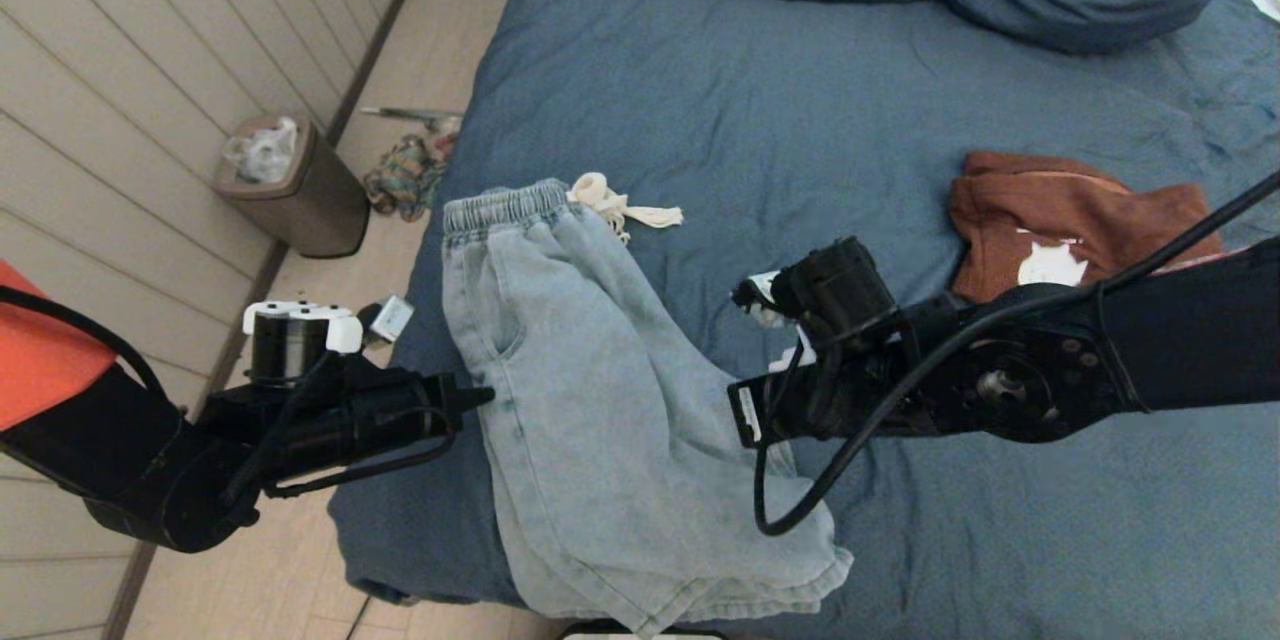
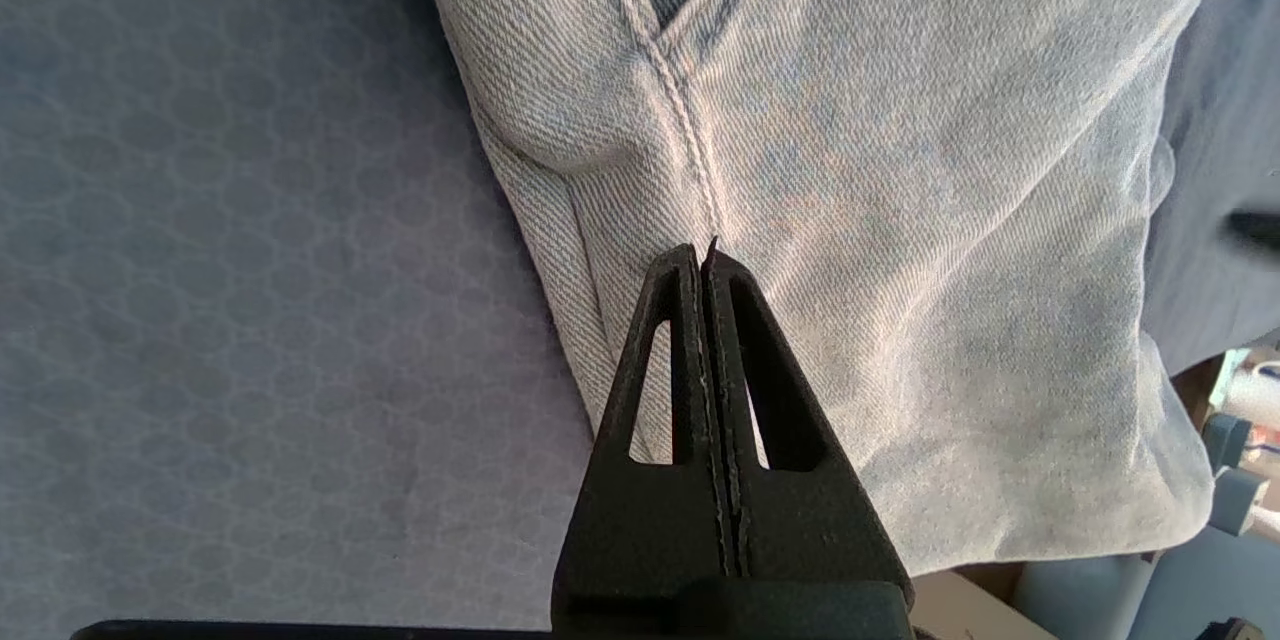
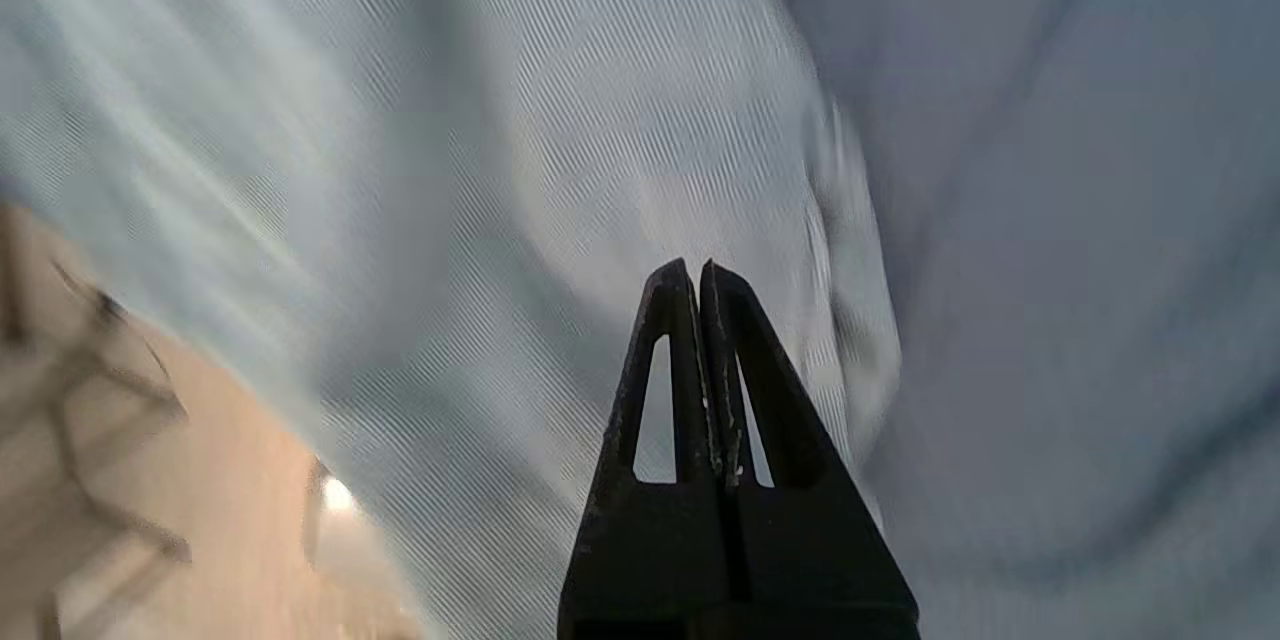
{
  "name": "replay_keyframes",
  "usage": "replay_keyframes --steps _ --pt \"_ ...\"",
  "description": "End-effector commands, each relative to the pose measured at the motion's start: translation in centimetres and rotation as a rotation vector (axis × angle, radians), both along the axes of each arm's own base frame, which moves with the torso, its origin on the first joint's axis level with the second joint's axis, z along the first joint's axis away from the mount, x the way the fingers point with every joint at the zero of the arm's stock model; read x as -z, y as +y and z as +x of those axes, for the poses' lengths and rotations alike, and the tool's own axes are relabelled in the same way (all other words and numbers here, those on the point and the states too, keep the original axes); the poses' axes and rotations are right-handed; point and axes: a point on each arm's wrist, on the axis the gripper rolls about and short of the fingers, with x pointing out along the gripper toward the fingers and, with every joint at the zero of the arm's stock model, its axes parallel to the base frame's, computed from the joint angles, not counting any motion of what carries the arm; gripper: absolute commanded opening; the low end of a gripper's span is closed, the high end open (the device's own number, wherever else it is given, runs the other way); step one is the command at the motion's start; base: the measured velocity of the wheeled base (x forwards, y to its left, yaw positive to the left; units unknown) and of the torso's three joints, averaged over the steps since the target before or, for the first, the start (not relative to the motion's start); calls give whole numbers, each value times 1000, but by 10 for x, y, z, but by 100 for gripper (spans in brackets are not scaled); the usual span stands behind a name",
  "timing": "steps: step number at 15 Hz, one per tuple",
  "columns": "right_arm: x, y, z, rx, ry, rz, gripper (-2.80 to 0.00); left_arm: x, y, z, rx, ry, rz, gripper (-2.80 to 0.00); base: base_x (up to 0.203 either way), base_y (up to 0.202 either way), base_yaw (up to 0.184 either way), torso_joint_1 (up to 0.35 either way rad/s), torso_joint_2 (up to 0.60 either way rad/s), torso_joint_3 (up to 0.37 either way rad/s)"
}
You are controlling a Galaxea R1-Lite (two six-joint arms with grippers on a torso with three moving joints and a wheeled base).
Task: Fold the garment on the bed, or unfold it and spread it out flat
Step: Fold the blue shorts
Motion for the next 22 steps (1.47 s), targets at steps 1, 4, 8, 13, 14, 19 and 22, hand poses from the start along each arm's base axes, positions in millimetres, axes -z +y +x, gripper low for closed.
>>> replay_keyframes --steps 1,4,8,13,14,19,22 --pt "9 -5 -1 14 31 -23 -280 1 -2 0 6 2 -3 -280 0 0 0 0 0 0" --pt "33 -38 -19 66 132 -84 0 2 -5 -2 19 9 -2 -280 0 0 0 0 0 0" --pt "58 -34 -43 3 238 -120 0 4 -6 -3 22 14 -1 -280 0 0 0 0 0 0" --pt "64 -24 -46 -16 247 -118 0 3 -6 -3 22 12 -1 -280 0 0 0 0 0 0" --pt "67 -21 -50 -32 258 -129 0 4 -6 -3 22 14 -1 -280 0 0 0 0 0 0" --pt "104 -8 -66 -95 366 -231 0 4 -6 -3 22 14 -1 -280 0 0 0 0 0 0" --pt "122 -7 -72 -111 416 -280 0 4 -6 -3 22 14 -1 -280 0 0 0 0 0 0"
